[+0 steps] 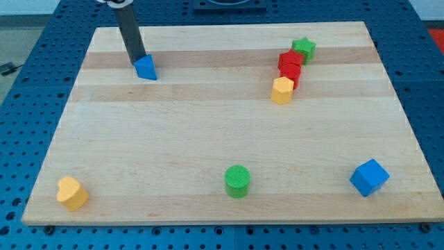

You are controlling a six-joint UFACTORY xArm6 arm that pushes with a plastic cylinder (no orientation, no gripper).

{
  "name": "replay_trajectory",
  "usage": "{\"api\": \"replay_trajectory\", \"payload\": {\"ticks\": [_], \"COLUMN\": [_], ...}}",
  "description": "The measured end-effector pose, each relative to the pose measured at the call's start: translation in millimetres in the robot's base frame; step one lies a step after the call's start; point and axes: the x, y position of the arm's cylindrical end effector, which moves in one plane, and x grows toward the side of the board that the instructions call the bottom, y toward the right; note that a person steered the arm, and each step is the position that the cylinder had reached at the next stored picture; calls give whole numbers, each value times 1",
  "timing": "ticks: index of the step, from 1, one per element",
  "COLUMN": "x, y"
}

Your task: Push blue triangle slightly towards right

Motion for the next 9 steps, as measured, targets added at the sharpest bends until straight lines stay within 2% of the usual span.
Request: {"api": "replay_trajectory", "payload": {"ticks": [1,2,3,6,7,9], "x": [1,23,40,2,2,17], "y": [-36,-57,-45,55,51,0]}}
